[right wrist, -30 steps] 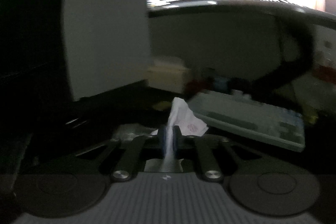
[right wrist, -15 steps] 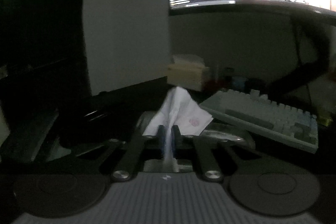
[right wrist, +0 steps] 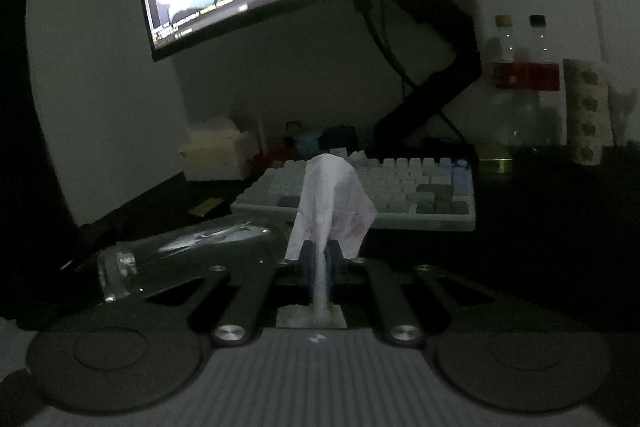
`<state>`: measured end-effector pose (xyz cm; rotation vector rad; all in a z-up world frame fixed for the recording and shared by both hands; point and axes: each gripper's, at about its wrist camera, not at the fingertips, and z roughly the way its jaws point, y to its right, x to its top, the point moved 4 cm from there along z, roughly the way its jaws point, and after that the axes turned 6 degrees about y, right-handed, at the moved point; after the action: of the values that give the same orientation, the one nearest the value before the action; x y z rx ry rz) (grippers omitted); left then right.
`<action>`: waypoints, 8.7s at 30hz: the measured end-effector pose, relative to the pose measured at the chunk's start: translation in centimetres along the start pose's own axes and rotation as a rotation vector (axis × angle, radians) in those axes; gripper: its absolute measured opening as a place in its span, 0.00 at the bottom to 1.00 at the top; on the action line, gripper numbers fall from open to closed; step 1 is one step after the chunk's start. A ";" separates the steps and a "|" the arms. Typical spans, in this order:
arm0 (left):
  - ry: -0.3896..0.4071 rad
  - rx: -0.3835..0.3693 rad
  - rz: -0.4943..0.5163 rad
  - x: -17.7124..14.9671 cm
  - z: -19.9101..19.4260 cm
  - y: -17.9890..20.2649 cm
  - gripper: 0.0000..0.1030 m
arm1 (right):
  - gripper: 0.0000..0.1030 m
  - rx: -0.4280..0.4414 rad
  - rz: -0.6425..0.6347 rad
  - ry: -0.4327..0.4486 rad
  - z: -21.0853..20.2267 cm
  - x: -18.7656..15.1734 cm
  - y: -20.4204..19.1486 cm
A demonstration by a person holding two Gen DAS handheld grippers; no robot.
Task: Clean container
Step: 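Rub the tissue along the jar's outer wall with the right tool, then turn the jar with the left tool while the right tool wipes its wall, then press the tissue on the jar body near the rim with the right tool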
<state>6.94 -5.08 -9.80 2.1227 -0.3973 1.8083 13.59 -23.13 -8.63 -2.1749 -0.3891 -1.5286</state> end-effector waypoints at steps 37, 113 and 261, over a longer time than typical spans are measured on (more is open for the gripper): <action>-0.130 0.056 0.053 -2.4 3.4 -2.5 0.61 | 0.11 0.267 -0.146 -0.089 3.0 0.8 -7.4; -0.255 0.144 0.087 0.1 7.0 1.0 0.10 | 1.00 0.271 0.603 -0.144 4.0 -0.9 7.6; -0.252 0.185 -0.065 -0.3 1.8 2.9 0.23 | 0.18 0.304 0.054 0.092 1.1 0.3 -0.9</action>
<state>7.30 -8.51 -10.21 2.4711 -0.2231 1.6015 14.17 -21.80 -8.53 -1.8602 -0.4931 -1.4302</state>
